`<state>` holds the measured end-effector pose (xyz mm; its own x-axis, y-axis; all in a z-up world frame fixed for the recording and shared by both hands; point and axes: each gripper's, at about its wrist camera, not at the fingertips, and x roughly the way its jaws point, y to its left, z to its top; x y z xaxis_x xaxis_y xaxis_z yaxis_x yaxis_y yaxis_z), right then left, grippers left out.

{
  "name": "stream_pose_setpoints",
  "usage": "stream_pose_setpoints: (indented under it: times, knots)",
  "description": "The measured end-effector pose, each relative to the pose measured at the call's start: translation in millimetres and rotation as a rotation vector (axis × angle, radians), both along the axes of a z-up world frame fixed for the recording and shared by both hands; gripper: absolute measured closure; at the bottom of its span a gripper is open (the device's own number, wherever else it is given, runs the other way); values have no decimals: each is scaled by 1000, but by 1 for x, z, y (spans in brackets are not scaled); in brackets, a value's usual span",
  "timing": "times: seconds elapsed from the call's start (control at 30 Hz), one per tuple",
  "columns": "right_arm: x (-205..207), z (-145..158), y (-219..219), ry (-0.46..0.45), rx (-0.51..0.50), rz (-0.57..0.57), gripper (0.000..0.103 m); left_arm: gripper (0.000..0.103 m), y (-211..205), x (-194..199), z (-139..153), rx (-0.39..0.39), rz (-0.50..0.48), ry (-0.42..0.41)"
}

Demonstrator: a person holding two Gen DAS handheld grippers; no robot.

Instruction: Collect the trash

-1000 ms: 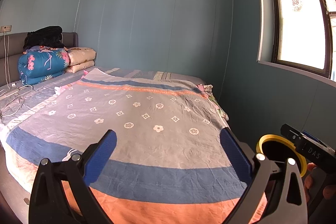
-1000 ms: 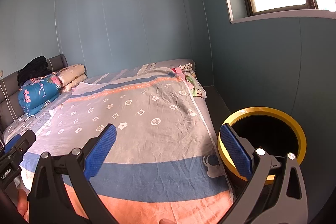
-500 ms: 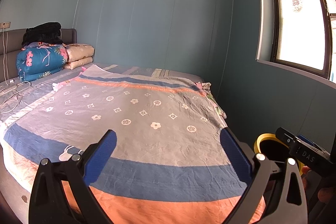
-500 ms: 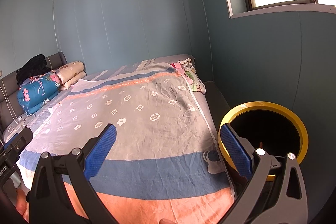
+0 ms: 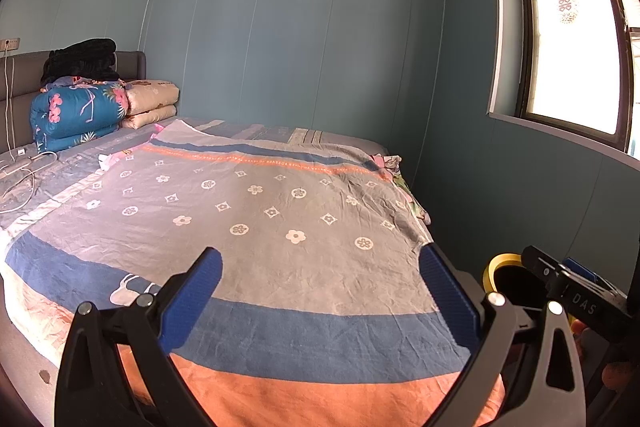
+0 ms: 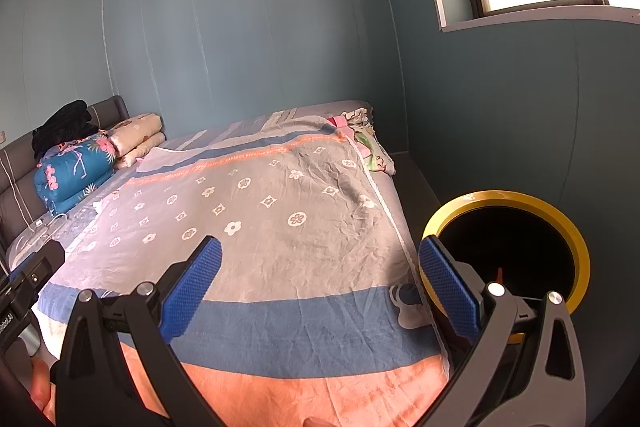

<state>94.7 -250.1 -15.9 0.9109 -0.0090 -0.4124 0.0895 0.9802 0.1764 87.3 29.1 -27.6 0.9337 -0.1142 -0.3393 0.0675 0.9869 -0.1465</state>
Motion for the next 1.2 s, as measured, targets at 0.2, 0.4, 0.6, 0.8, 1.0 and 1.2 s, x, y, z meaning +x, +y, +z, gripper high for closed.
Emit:
stream_pose_setpoints:
  times: [0.2, 0.4, 0.6, 0.8, 1.0, 1.2]
  knots:
    - [0, -1, 1, 3, -4, 8, 8, 8, 0, 0, 0, 2, 0, -2]
    - [0, -2, 1, 7, -3, 10, 8, 8, 0, 1, 0, -2, -1, 3]
    - [-1, -2, 2, 8, -1, 8, 8, 8, 0, 0, -1, 1, -3, 2]
    - [0, -3, 0, 11, 3, 10, 8, 8, 0, 1, -1, -2, -4, 5]
    - [0, -4, 1, 13, 4, 10, 8, 8, 0, 1, 0, -3, -5, 7]
    - [1, -6, 1, 19, 6, 11, 8, 8, 0, 1, -1, -6, -8, 12]
